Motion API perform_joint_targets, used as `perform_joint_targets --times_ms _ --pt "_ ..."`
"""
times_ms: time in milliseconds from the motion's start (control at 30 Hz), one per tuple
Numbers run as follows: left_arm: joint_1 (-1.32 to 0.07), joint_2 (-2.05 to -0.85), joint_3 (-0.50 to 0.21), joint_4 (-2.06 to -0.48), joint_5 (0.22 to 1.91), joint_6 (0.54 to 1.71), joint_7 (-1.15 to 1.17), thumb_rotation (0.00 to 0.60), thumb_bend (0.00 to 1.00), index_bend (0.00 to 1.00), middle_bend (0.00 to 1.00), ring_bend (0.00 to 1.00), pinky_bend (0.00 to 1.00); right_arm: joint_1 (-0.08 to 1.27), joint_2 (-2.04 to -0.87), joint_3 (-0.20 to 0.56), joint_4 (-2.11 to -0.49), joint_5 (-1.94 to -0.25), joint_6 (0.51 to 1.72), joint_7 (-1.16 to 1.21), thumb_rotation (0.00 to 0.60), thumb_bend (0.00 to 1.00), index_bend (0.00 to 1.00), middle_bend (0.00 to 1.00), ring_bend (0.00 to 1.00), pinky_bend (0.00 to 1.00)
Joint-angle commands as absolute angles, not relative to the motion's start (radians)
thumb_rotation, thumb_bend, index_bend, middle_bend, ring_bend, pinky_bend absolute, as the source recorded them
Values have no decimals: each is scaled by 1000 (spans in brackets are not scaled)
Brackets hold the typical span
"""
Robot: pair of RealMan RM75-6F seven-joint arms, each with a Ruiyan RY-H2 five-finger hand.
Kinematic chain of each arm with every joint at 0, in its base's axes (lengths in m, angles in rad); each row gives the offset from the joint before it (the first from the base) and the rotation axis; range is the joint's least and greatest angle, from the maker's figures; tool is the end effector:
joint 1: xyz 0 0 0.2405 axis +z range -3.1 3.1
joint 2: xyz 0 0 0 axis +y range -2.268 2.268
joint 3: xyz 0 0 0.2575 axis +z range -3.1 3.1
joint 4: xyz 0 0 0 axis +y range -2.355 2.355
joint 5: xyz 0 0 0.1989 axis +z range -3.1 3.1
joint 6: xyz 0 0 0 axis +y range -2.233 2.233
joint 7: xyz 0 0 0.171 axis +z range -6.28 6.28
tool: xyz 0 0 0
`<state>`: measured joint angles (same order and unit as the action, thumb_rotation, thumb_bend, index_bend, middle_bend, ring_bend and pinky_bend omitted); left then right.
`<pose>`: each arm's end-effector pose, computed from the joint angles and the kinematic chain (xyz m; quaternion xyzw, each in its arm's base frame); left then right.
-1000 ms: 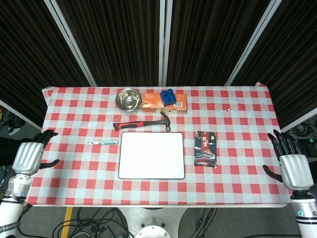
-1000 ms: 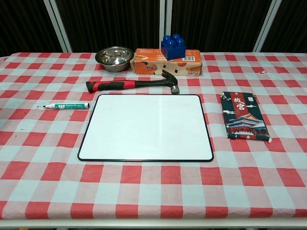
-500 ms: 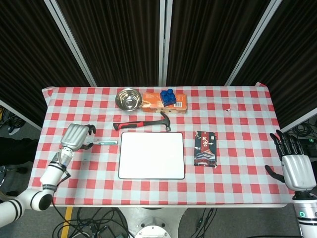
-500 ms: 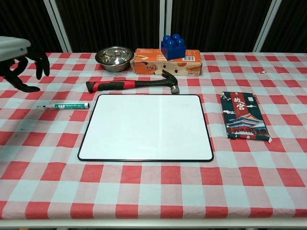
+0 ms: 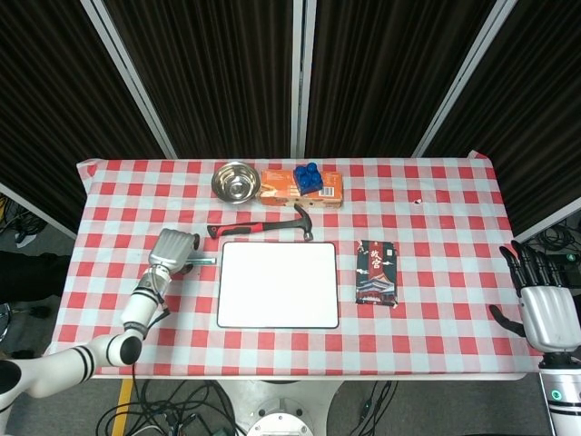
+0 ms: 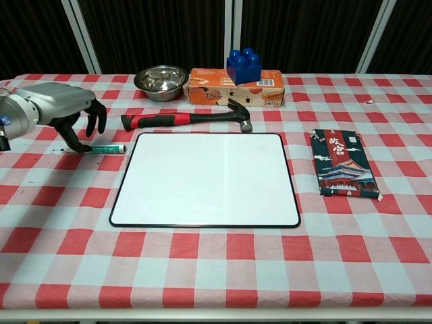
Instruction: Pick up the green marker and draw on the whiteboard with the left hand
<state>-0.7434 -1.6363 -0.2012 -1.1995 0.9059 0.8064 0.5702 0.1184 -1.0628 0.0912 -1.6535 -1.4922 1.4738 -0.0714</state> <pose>-0.2135 0.3983 -0.0312 -0.7514 -0.3699 -0.2252 0.4978 -0.2936 -0.2249 0.1893 0.6081 -0.3443 0.3840 0.6035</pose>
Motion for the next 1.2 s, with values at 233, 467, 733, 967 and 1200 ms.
perform_joint_targets --times_ms 233,467,733,967,1200 --pt "-788 -1689 -184 -1175 810 833 664 600 245 459 511 759 998 115 -1065 90 -1644 -1486 1472 -61 600 101 0 1 0 66" --pt "-802 -1693 -167 -1175 780 837 690 600 259 468 521 761 1000 115 -1065 91 -1639 -1482 1469 -54 600 101 0 1 0 66" --pt "-812 -1692 -152 -1174 763 834 694 600 289 468 521 761 1000 116 -1068 91 -1632 -1476 1461 -47 600 101 0 1 0 66" --pt "-819 -1697 -138 -1166 759 835 695 600 327 484 537 761 1000 117 -1070 92 -1627 -1470 1455 -42 600 101 0 1 0 66" --pt "-817 -1692 -131 -1168 782 842 667 600 355 510 562 763 1000 118 -1070 93 -1626 -1465 1451 -41 600 100 0 1 0 66"
